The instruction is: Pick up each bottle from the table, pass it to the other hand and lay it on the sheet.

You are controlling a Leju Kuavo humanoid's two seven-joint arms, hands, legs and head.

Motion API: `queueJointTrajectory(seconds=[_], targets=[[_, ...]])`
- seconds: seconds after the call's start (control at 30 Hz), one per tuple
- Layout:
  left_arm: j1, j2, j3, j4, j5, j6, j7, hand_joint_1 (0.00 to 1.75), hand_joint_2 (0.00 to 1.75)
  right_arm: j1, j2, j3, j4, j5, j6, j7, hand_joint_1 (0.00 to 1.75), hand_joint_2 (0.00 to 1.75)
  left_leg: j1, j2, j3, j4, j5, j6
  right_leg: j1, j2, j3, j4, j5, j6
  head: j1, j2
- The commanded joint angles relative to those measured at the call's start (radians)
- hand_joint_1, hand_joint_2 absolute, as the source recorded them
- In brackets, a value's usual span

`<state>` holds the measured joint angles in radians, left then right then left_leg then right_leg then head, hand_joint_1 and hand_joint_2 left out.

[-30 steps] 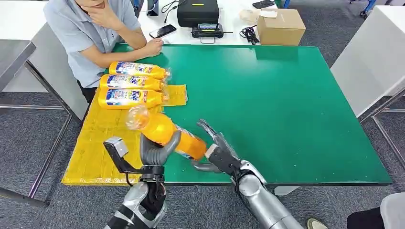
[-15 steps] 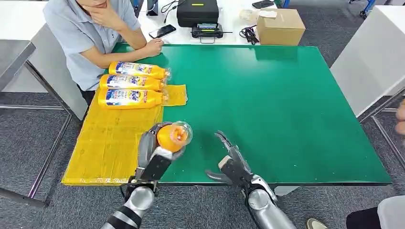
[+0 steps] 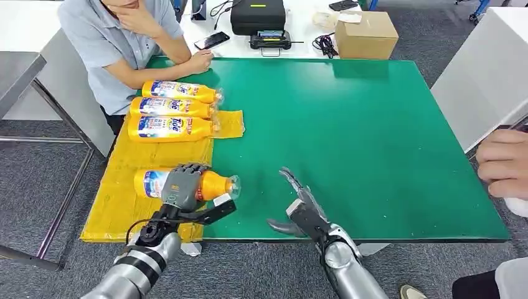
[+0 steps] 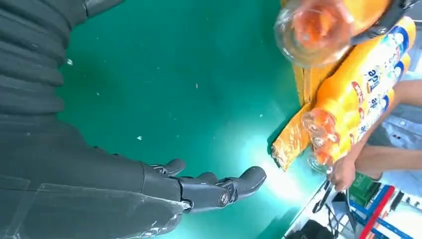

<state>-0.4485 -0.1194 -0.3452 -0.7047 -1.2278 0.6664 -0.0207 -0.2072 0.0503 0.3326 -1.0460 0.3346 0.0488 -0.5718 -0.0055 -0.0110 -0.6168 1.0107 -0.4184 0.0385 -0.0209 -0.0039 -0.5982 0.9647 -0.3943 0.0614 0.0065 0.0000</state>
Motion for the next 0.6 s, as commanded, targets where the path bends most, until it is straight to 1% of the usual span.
queueJointTrajectory(seconds=[0.03, 0.1, 0.13, 0.17, 0.2, 0.23, 0.27, 0.3, 0.33, 0.37, 0.4, 0.5, 0.6], targets=[[-0.138, 0.067, -0.031, 0.262, -0.147, -0.061, 0.083, 1.75, 1.75, -0.044, 0.017, -0.029, 0.093, -0.003, 0.012, -0.007, 0.00, 1.75, 0.002, 0.003, 0.005, 0.000, -0.002, -0.003, 0.002, 0.003, 0.004, 0.000, -0.002, -0.003, 0.000, 0.000], [-0.145, 0.058, -0.019, 0.279, -0.133, -0.094, 0.074, 1.73, 1.75, -0.044, 0.017, -0.031, 0.097, -0.003, 0.011, -0.006, 0.00, 1.75, 0.002, 0.004, 0.006, 0.001, -0.003, -0.003, 0.002, 0.003, 0.005, 0.001, -0.002, -0.004, 0.000, 0.000], [-0.150, 0.055, -0.017, 0.289, -0.130, -0.119, 0.067, 1.66, 1.75, -0.045, 0.018, -0.032, 0.099, -0.003, 0.010, -0.006, 0.00, 1.75, 0.002, 0.003, 0.004, 0.000, -0.002, -0.002, 0.002, 0.002, 0.004, 0.000, -0.001, -0.003, 0.000, 0.000], [-0.151, 0.051, -0.013, 0.292, -0.124, -0.131, 0.065, 1.62, 1.75, -0.045, 0.018, -0.033, 0.100, -0.003, 0.010, -0.006, 0.00, 1.75, 0.002, 0.002, 0.006, 0.000, -0.002, -0.003, 0.002, 0.001, 0.005, 0.000, -0.002, -0.004, 0.000, 0.000], [-0.151, 0.048, -0.013, 0.294, -0.122, -0.136, 0.061, 1.45, 1.75, -0.045, 0.018, -0.034, 0.100, -0.003, 0.010, -0.007, 0.00, 1.75, 0.001, 0.002, 0.004, 0.000, -0.001, -0.002, 0.001, 0.002, 0.003, 0.000, 0.000, -0.002, 0.000, 0.000], [-0.150, 0.047, -0.019, 0.295, -0.130, -0.134, 0.063, 0.87, 1.75, -0.045, 0.018, -0.035, 0.100, -0.003, 0.010, -0.007, 0.00, 1.75, 0.001, 0.003, 0.005, 0.000, -0.001, -0.002, 0.001, 0.003, 0.004, 0.000, 0.000, -0.003, 0.000, 0.000], [-0.150, 0.045, -0.019, 0.302, -0.130, -0.144, 0.063, 0.87, 1.75, -0.045, 0.018, -0.035, 0.100, -0.003, 0.010, -0.008, 0.00, 1.75, 0.001, 0.004, 0.006, 0.000, -0.002, -0.003, 0.002, 0.003, 0.005, 0.000, -0.001, -0.003, 0.000, 0.000], [-0.155, 0.040, -0.013, 0.313, -0.124, -0.168, 0.065, 0.45, 1.75, -0.045, 0.018, -0.036, 0.100, -0.002, 0.009, -0.007, 0.00, 1.75, 0.001, 0.003, 0.005, 0.000, -0.001, -0.002, 0.002, 0.002, 0.004, 0.000, 0.000, -0.003, 0.000, 0.000], [-0.155, 0.040, -0.013, 0.313, -0.124, -0.168, 0.065, 0.12, 1.75, -0.045, 0.018, -0.036, 0.100, -0.002, 0.009, -0.007, 0.00, 1.75, 0.002, 0.004, 0.007, 0.000, -0.002, -0.003, 0.002, 0.003, 0.006, 0.000, -0.001, -0.004, 0.000, 0.000], [-0.158, 0.038, -0.014, 0.324, -0.124, -0.195, 0.066, 0.03, 1.75, -0.044, 0.016, -0.038, 0.100, -0.002, 0.008, -0.006, 0.00, 1.75, 0.001, 0.003, 0.006, -0.001, -0.001, -0.002, 0.001, 0.003, 0.005, 0.000, 0.000, -0.003, 0.000, 0.000], [-0.162, 0.035, -0.010, 0.328, -0.118, -0.225, 0.065, 0.00, 1.75, -0.043, 0.015, -0.042, 0.100, -0.002, 0.007, -0.006, 0.00, 1.75, 0.001, 0.004, 0.007, 0.000, -0.001, -0.003, 0.002, 0.003, 0.006, -0.001, 0.000, -0.003, 0.000, 0.000], [-0.164, 0.035, -0.008, 0.333, -0.113, -0.248, 0.064, 0.00, 1.75, -0.043, 0.015, -0.045, 0.099, -0.002, 0.007, -0.006, 0.00, 1.75, 0.001, 0.003, 0.009, -0.001, 0.000, -0.002, 0.001, 0.002, 0.007, 0.000, 0.000, -0.003, 0.000, 0.000], [-0.162, 0.037, -0.005, 0.336, -0.110, -0.270, 0.062, 0.00, 1.75, -0.042, 0.013, -0.056, 0.097, -0.002, 0.005, -0.007, 0.00, 1.75, 0.001, 0.005, 0.011, -0.001, 0.000, -0.003, 0.002, 0.004, 0.009, -0.001, 0.001, -0.004, 0.000, 0.000]])
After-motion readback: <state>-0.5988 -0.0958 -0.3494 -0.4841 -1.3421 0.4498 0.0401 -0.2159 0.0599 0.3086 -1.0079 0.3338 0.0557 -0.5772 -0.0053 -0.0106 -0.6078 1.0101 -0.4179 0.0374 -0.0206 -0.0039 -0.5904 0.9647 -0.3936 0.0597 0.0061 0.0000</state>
